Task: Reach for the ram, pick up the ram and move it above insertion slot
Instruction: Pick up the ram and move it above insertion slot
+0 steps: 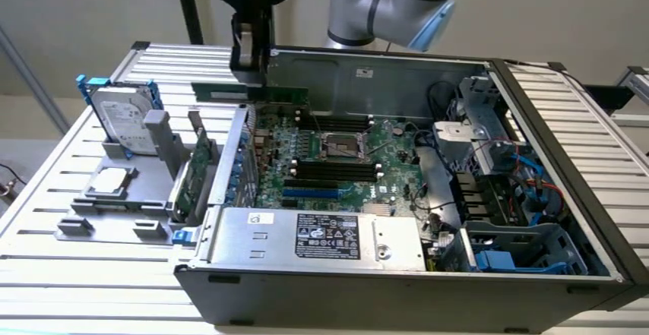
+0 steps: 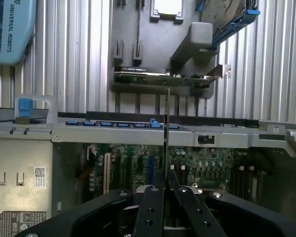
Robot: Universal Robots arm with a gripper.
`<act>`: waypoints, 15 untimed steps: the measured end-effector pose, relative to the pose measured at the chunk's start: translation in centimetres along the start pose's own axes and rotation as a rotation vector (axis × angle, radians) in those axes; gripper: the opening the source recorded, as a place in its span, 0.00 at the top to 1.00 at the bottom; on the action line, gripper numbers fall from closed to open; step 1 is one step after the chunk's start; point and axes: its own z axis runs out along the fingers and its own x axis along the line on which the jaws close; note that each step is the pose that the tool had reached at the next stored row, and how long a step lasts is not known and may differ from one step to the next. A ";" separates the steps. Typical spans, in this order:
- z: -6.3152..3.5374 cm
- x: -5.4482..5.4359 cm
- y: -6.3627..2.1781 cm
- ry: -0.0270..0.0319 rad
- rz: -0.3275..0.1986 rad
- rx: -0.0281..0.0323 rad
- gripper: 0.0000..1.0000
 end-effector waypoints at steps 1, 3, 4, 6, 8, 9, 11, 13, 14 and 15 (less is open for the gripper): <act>-0.01 0.0 -0.35 0.0000 0.000 0.0000 0.86; -0.04 -0.1 -1.04 0.0000 0.000 0.0000 0.86; -0.05 -0.2 -1.37 0.0000 0.000 0.0000 0.86; -0.07 -0.3 -2.03 0.0001 0.000 -0.0001 0.86; -0.10 -0.3 -2.71 0.0000 0.000 0.0000 0.86; -0.11 -0.4 -3.02 0.0000 -0.001 0.0000 0.86; -0.13 -0.5 -3.71 0.0000 -0.001 -0.0001 0.86; -0.16 -0.6 -4.40 0.0001 -0.001 -0.0001 0.86; -0.17 -0.6 -4.76 0.0000 -0.001 0.0000 0.86; -0.18 -0.7 -5.11 0.0000 -0.001 0.0000 0.86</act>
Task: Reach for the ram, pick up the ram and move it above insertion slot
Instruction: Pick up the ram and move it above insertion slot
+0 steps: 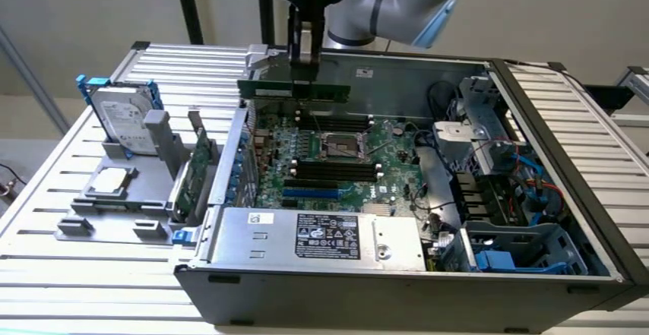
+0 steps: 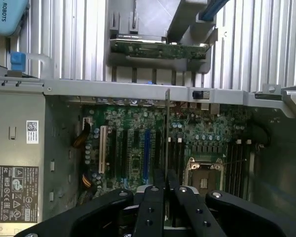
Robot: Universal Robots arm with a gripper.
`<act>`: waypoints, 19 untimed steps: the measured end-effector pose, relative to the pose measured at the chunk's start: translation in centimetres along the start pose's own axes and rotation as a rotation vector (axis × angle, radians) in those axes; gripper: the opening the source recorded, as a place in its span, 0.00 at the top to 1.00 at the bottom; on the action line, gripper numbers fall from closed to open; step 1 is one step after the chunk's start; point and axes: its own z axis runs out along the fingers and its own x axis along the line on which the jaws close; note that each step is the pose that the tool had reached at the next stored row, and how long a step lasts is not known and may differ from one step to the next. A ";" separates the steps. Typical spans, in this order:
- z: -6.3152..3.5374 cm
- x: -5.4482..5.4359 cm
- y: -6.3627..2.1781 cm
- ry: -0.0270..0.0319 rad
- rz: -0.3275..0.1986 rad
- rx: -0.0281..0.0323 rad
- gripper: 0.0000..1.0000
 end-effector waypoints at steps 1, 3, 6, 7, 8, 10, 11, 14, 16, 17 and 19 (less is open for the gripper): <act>-0.01 -0.1 -0.37 0.0001 0.000 0.0000 0.86; -0.04 -0.2 -1.13 0.0000 0.000 0.0000 0.86; -0.07 -0.4 -2.27 0.0001 0.000 0.0000 0.86; -0.08 -0.6 -2.65 0.0001 0.000 -0.0001 0.86; -0.08 -0.7 -3.00 0.0000 0.000 0.0000 0.86; -0.08 -1.0 -3.65 0.0001 0.000 -0.0001 0.86; -0.08 -1.2 -3.92 0.0000 0.000 -0.0001 0.86; -0.05 -1.9 -4.52 0.0001 0.000 0.0000 0.86; -0.01 -2.3 -4.75 0.0001 0.000 0.0003 0.86; 0.00 -2.4 -4.85 0.0001 0.000 0.0007 0.86; 0.03 -2.5 -5.00 -0.0001 0.004 0.0016 0.86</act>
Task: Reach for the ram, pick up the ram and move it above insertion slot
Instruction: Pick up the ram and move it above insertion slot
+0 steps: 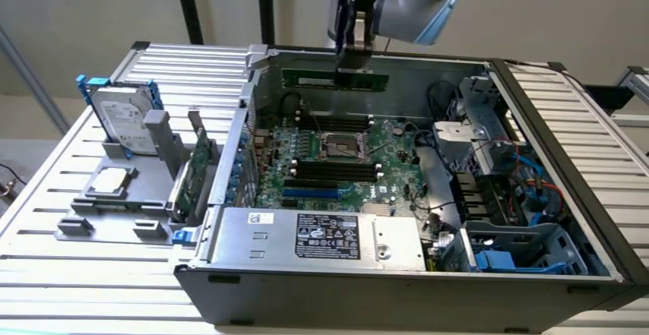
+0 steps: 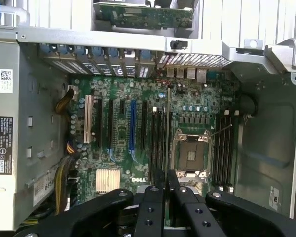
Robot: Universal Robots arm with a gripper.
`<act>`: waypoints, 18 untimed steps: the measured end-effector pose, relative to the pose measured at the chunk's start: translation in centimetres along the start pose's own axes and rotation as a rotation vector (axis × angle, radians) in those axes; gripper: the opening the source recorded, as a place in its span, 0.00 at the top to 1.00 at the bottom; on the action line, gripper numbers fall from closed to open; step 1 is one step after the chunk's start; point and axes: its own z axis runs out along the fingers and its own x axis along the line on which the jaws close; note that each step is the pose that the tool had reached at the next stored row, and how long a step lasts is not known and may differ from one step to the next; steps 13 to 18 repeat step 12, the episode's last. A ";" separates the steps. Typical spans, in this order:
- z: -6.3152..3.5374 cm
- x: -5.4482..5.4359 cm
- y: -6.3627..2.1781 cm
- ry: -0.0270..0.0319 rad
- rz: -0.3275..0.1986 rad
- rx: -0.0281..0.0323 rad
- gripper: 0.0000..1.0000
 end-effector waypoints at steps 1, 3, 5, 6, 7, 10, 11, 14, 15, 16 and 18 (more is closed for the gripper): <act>0.03 0.0 -0.07 -0.0003 0.003 0.0004 0.86; 0.09 0.0 -0.20 -0.0007 0.013 0.0012 0.86; 0.14 0.0 -0.32 -0.0010 0.024 0.0020 0.86; 0.15 0.0 -0.38 -0.0011 0.028 0.0023 0.86; 0.16 0.0 -0.42 -0.0011 0.029 0.0023 0.86; 0.17 0.0 -0.44 -0.0012 0.029 0.0024 0.86; 0.17 0.0 -0.44 -0.0013 0.029 0.0025 0.86; 0.17 0.0 -0.44 -0.0012 0.029 0.0025 0.86; 0.17 0.0 -0.44 -0.0012 0.029 0.0025 0.86; 0.17 0.0 -0.44 -0.0012 0.029 0.0025 0.86; 0.17 0.0 -0.44 -0.0012 0.029 0.0025 0.86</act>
